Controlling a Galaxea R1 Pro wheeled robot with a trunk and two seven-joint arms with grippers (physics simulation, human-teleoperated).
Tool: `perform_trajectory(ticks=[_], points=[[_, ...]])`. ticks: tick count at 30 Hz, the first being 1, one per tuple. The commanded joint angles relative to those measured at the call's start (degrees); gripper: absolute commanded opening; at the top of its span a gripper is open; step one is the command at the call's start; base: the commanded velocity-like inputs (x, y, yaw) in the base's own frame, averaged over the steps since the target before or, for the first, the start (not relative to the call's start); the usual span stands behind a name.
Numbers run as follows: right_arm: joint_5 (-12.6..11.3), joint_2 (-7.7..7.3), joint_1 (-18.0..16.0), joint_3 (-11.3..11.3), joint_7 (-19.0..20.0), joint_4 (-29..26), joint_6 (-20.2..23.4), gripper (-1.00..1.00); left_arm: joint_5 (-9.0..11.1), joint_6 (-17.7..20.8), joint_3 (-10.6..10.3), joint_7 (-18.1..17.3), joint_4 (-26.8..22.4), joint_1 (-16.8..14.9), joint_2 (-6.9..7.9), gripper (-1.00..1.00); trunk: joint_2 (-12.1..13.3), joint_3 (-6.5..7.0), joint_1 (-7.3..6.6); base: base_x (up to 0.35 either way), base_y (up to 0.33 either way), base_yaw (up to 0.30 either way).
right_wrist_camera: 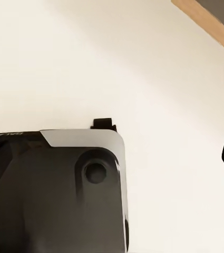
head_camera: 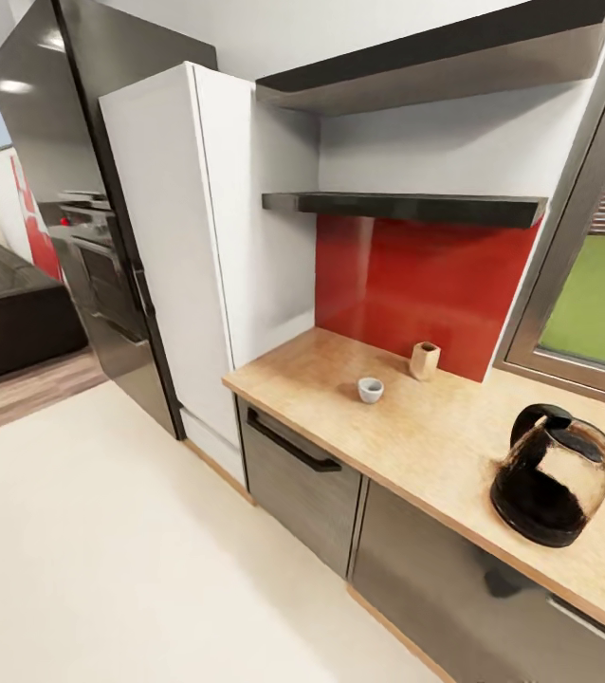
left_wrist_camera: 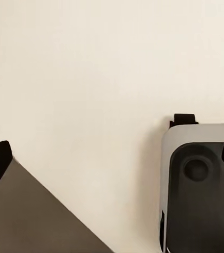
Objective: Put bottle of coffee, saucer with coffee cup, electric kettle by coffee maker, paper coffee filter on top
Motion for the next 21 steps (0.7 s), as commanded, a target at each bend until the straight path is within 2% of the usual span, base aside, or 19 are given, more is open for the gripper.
perform_trajectory(ticks=[1, 8, 21], points=[[0.5, -0.01, -0.1, -0.5, 0.2, 0.1, -0.2, 1.0, 0.4, -0.1, -0.5, 0.2, 0.0, 0.0, 0.04, 1.0, -0.1, -0.12, 0.05, 0.111, 0.323, -0.264], [0.5, 0.06, -0.1, -0.5, 0.3, 0.1, -0.1, 1.0, 0.5, -0.1, -0.5, 0.2, 0.0, 0.0, 0.05, 1.0, -0.1, -0.12, 0.05, 0.084, 0.331, -0.264], [0.5, 0.17, 1.1, -0.5, 0.3, 0.2, -0.2, 1.0, 0.5, -0.1, -0.4, 0.2, 0.0, 0.0, 0.14, 1.0, -0.1, -0.12, 0.05, 0.015, 0.335, -0.285]])
